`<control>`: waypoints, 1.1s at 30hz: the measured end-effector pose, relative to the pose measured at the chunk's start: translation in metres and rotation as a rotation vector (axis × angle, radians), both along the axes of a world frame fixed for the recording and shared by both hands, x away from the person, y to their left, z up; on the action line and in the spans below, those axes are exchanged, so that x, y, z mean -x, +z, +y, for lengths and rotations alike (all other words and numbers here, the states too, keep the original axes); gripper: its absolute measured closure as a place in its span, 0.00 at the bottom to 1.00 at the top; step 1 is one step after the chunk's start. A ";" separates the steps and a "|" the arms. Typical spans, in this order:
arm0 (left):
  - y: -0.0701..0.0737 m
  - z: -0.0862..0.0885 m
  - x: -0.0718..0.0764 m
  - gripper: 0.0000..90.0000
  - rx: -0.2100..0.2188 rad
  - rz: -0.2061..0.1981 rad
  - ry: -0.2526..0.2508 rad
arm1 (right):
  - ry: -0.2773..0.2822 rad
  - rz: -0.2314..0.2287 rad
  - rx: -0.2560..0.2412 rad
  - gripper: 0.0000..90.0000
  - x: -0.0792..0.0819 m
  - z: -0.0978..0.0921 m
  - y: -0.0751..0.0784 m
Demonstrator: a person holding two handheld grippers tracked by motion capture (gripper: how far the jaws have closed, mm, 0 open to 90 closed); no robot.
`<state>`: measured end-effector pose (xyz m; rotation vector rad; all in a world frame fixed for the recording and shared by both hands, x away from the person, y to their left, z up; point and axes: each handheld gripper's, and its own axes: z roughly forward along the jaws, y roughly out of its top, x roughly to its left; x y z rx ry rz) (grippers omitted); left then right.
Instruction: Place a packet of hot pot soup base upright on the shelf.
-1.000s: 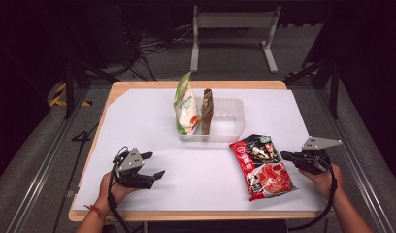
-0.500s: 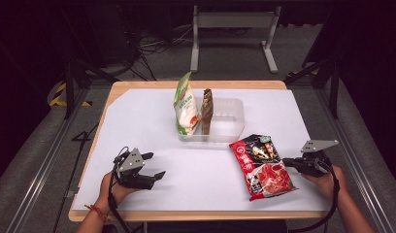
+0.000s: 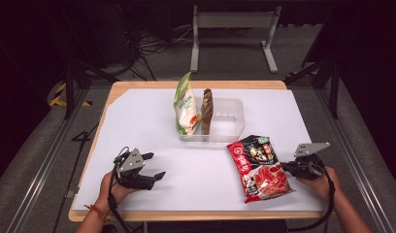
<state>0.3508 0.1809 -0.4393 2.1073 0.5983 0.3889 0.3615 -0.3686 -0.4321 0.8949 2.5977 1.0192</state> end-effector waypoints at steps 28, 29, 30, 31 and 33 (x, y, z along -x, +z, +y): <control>0.000 0.001 0.000 0.24 -0.006 0.000 0.008 | 0.319 0.007 0.082 0.99 0.036 0.085 0.001; 0.000 0.002 0.000 0.24 -0.005 -0.004 0.009 | 0.320 0.007 0.087 0.97 0.036 0.085 0.002; 0.000 0.001 0.000 0.24 -0.004 -0.003 0.007 | 0.321 0.008 0.089 0.95 0.035 0.084 0.002; 0.000 0.001 0.000 0.24 -0.004 -0.002 0.009 | 0.318 0.009 0.089 0.94 0.034 0.083 0.003; 0.001 0.002 0.000 0.24 -0.003 -0.004 0.007 | 0.307 0.016 0.079 0.95 0.031 0.079 0.002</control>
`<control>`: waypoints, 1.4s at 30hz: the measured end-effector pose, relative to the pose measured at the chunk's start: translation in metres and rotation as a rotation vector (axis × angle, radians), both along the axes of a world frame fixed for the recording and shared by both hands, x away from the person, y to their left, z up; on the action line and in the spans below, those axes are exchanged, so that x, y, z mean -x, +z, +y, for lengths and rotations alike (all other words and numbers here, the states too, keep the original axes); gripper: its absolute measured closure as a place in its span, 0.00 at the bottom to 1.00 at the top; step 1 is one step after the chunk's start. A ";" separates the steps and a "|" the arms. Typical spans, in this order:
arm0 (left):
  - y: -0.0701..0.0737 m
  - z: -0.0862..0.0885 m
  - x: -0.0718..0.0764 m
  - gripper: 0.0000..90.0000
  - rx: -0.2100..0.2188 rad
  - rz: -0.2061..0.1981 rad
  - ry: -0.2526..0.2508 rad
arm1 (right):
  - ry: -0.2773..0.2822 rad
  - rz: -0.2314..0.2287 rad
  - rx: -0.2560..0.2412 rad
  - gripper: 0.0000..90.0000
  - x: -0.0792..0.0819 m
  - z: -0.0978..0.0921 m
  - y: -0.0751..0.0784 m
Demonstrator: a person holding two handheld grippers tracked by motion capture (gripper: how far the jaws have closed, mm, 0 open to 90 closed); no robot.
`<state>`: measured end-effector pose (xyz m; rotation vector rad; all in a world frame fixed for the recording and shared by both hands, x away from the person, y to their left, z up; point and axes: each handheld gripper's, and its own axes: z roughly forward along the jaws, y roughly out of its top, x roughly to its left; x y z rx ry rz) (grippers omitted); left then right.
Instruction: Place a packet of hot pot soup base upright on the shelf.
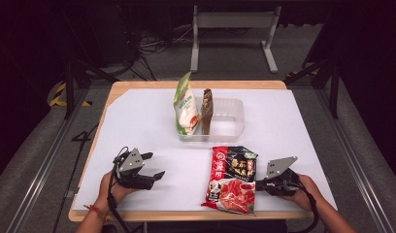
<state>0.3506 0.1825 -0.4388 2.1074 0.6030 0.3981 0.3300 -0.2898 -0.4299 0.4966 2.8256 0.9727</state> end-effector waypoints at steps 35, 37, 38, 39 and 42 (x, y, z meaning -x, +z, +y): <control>0.000 -0.002 0.001 0.24 -0.020 -0.007 0.008 | -0.451 0.109 -0.389 0.43 -0.093 -0.018 0.004; 0.000 -0.001 0.001 0.24 -0.021 -0.006 0.007 | -0.457 0.156 -0.404 0.43 -0.100 -0.015 -0.001; 0.000 -0.001 0.001 0.24 -0.019 -0.007 0.007 | -0.459 0.173 -0.410 0.43 -0.103 -0.012 -0.003; 0.000 -0.001 0.001 0.24 -0.018 -0.008 0.007 | -0.453 0.184 -0.417 0.43 -0.104 -0.011 -0.005; 0.000 -0.001 0.001 0.24 -0.019 -0.007 0.005 | -0.423 0.226 -0.398 0.41 -0.106 -0.004 -0.011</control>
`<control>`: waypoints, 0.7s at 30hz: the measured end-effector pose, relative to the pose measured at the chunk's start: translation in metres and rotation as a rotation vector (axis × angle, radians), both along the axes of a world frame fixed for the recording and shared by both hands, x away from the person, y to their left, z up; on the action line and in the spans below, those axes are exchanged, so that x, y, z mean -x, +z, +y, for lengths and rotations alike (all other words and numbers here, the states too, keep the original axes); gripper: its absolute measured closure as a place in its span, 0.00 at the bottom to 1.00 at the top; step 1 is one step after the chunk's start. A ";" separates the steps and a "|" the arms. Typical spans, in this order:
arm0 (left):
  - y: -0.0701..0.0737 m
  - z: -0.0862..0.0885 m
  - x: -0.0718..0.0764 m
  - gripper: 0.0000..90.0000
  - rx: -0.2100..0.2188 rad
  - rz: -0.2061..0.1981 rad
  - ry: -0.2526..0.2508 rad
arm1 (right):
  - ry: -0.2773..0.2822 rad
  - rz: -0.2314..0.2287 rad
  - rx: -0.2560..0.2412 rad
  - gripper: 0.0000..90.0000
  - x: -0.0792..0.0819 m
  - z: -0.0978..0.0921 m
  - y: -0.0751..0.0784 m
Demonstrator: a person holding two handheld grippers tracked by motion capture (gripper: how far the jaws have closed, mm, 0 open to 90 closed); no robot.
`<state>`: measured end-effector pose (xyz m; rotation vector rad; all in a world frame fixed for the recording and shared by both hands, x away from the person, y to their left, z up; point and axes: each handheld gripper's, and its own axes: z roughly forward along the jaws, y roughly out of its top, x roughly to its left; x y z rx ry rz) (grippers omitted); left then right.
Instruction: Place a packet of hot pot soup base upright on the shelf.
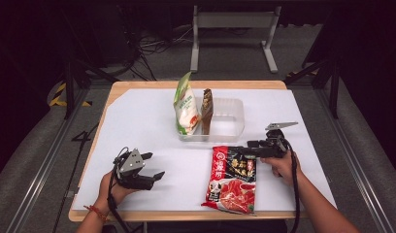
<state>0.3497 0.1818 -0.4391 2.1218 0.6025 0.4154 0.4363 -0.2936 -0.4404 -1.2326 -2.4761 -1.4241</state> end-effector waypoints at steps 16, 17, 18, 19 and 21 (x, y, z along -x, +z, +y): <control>-0.002 -0.003 -0.001 0.24 -0.016 0.006 -0.006 | 0.094 0.076 0.000 0.77 0.000 0.012 -0.004; -0.002 -0.003 -0.001 0.24 -0.016 0.006 -0.006 | 0.094 0.076 0.000 0.77 0.000 0.012 -0.004; -0.002 -0.003 -0.001 0.24 -0.016 0.005 -0.006 | 0.096 0.060 -0.006 0.83 0.001 0.011 -0.004; -0.002 -0.003 -0.001 0.24 -0.016 0.004 -0.006 | 0.098 0.045 -0.028 0.93 0.003 0.009 -0.003; -0.001 -0.002 -0.001 0.24 -0.016 0.004 -0.003 | 0.093 0.044 -0.042 0.96 0.004 0.009 -0.002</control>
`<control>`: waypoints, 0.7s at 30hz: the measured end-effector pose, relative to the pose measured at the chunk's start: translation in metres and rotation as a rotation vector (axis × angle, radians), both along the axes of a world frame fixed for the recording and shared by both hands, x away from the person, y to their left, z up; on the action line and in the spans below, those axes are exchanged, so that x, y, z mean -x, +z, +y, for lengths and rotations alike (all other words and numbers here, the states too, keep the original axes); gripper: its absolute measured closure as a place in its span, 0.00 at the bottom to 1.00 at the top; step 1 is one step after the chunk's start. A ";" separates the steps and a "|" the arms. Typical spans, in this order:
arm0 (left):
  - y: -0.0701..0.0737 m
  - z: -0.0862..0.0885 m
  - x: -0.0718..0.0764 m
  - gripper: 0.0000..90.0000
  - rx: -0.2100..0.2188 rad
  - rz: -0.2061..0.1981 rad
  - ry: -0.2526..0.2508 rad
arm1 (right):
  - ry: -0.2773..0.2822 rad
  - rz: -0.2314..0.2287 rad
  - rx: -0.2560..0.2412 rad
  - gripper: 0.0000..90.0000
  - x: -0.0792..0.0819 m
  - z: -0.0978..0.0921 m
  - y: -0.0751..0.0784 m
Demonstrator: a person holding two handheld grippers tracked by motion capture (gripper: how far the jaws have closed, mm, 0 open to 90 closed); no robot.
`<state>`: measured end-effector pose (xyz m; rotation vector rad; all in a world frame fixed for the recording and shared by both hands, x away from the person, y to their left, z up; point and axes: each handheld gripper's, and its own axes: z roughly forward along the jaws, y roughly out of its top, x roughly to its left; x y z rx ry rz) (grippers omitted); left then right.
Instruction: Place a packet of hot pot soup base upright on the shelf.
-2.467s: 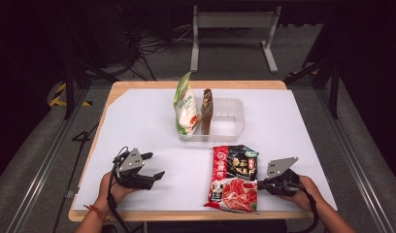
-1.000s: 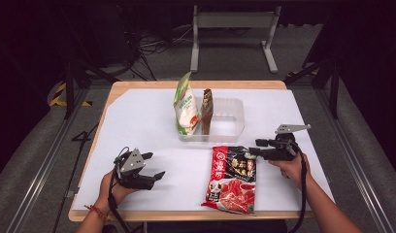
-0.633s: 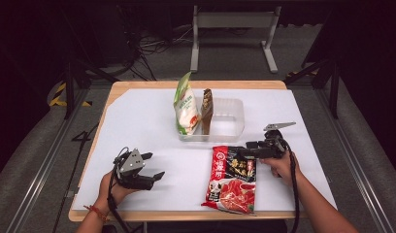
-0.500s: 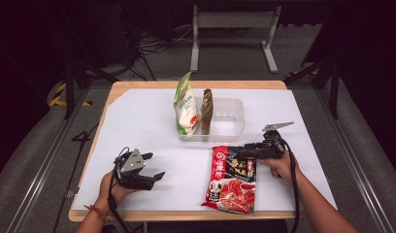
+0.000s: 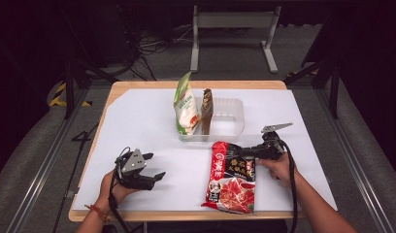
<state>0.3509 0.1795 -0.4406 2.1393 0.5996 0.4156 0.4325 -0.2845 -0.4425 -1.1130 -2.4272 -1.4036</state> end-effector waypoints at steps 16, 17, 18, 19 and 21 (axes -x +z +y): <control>-0.001 0.004 -0.005 0.24 0.011 -0.005 0.006 | 0.030 -0.178 -0.093 0.98 0.023 0.004 0.042; -0.001 0.005 -0.005 0.24 0.013 -0.002 0.006 | 0.029 -0.187 -0.099 0.98 0.024 0.005 0.046; -0.001 0.005 -0.005 0.24 0.014 -0.004 0.005 | 0.031 -0.195 -0.106 0.98 0.025 0.005 0.050; -0.001 0.005 -0.005 0.24 0.014 -0.004 0.005 | 0.031 -0.195 -0.106 0.98 0.025 0.005 0.050; -0.001 0.007 -0.004 0.24 0.016 -0.007 0.007 | 0.034 -0.211 -0.129 0.99 0.028 0.005 0.058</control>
